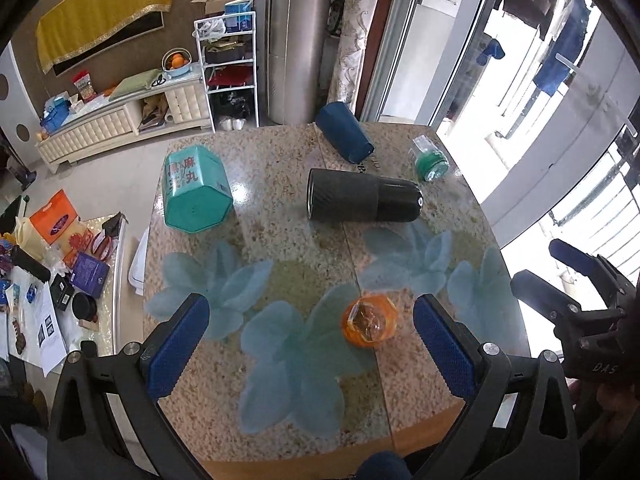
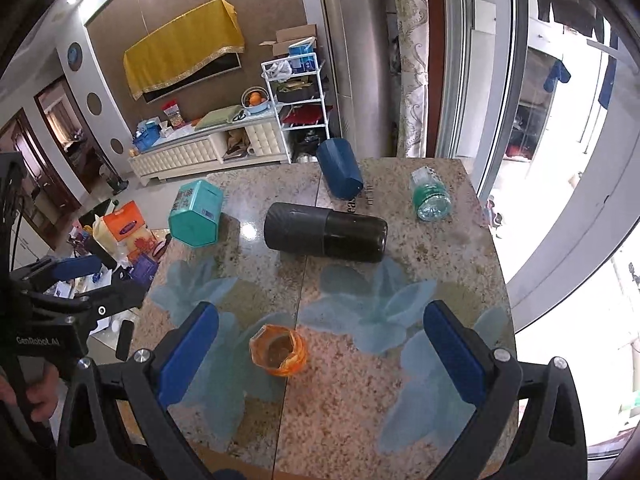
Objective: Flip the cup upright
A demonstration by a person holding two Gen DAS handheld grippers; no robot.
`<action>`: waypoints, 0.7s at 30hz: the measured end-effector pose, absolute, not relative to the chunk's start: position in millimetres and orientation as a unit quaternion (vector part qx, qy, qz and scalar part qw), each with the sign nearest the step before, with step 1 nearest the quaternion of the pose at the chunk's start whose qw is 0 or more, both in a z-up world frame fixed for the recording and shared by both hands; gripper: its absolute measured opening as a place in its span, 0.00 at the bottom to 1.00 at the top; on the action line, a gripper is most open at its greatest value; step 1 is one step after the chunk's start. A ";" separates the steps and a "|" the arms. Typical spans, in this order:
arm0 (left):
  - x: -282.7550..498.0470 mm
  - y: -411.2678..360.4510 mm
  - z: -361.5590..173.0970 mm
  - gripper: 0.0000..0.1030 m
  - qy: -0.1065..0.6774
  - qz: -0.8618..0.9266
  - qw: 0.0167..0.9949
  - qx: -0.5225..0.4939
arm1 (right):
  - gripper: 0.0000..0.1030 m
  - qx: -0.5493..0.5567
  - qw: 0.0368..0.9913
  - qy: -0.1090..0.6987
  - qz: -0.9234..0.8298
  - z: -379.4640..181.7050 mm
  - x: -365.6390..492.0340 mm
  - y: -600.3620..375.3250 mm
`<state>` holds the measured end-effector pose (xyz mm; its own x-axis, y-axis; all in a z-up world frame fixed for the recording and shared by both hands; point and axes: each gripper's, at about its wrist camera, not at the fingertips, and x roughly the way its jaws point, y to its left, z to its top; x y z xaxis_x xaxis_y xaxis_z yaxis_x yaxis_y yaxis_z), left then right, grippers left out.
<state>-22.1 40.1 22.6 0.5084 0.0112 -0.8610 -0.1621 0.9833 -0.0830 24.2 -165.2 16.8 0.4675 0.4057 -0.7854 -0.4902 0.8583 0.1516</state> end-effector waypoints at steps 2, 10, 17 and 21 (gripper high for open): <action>-23.1 37.8 21.8 1.00 0.496 0.050 0.864 -0.076 | 1.00 -0.044 0.854 0.446 0.264 16.8 24.8 -167.2; -24.7 35.5 20.6 1.00 0.499 0.058 0.861 -0.075 | 1.00 -0.042 0.851 0.445 0.276 18.5 26.9 -168.7; -25.4 35.2 20.0 1.00 0.500 0.063 0.860 -0.075 | 1.00 -0.040 0.851 0.441 0.283 17.5 27.9 -169.0; -24.8 34.2 19.8 1.00 0.501 0.062 0.861 -0.070 | 1.00 -0.038 0.850 0.442 0.284 16.4 28.2 -169.2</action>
